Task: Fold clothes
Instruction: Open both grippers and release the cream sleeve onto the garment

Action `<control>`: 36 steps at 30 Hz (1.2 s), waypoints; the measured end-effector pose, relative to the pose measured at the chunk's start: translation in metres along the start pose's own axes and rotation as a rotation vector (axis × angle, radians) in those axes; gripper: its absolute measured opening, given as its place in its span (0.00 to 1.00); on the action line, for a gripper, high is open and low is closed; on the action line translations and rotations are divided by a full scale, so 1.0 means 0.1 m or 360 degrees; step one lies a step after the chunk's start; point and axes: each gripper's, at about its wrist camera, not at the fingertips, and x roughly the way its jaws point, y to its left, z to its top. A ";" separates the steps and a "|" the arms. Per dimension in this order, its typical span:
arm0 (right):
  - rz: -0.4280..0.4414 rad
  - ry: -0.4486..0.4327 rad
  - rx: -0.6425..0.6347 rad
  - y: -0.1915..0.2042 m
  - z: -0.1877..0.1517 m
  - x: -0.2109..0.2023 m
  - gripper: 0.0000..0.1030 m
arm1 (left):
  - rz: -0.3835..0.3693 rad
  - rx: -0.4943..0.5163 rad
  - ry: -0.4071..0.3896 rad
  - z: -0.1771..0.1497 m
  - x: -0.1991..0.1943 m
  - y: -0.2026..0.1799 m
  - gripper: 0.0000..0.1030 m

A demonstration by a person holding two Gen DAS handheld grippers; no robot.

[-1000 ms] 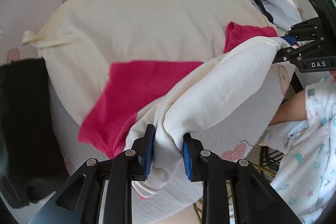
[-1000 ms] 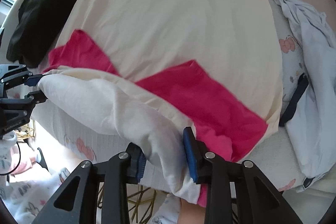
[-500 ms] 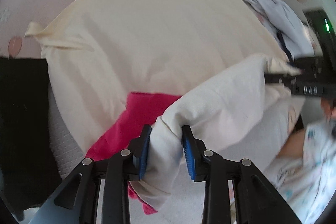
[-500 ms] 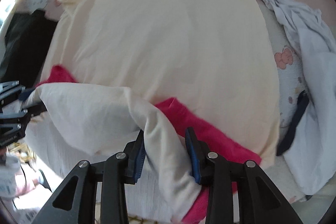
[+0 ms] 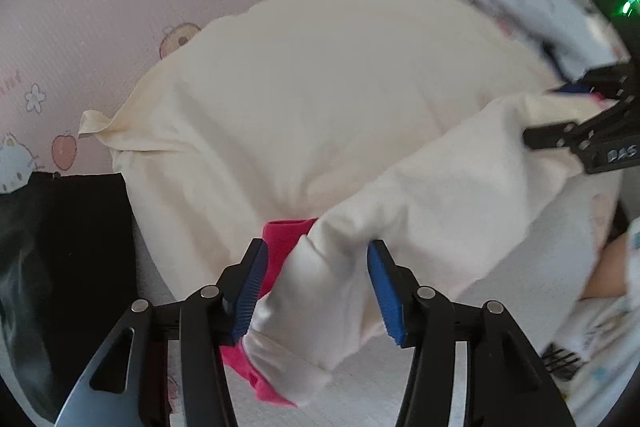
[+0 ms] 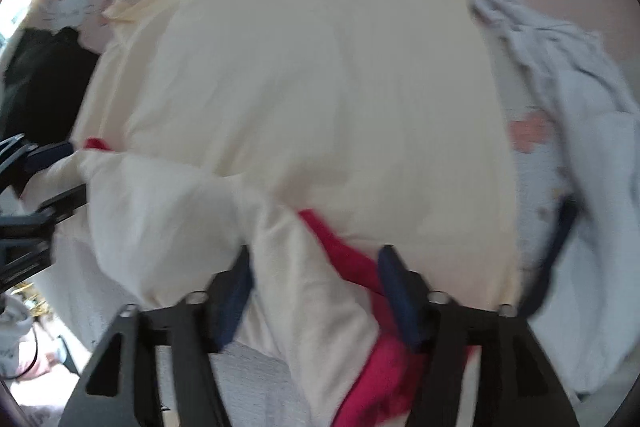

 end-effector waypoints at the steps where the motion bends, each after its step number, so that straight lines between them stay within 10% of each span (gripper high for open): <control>1: 0.0001 0.0003 0.0007 -0.01 0.00 -0.06 0.66 | -0.0025 -0.0019 -0.0021 -0.02 -0.07 0.00 0.59; 10: -0.0182 -0.0151 0.0019 -0.25 -0.33 -0.70 0.71 | -0.0187 -0.0219 -0.0149 0.05 -0.42 0.27 0.65; 17: 0.0144 -0.0402 0.0360 -0.32 -0.72 -0.76 0.71 | -0.0217 -0.0516 -0.0186 -0.43 -0.53 0.45 0.66; 30: -0.0070 -0.0307 0.0150 -0.03 -0.57 -0.32 0.70 | -0.0336 -0.0692 -0.0104 -0.76 -0.19 0.34 0.65; 33: 0.0007 -0.0319 0.0202 -0.09 -0.54 -0.28 0.44 | -0.0340 -0.0663 -0.0090 -0.73 -0.09 0.25 0.63; 36: 0.0059 -0.0360 0.0226 -0.13 -0.51 -0.30 0.22 | -0.0289 -0.0605 -0.0092 -0.68 -0.02 0.19 0.38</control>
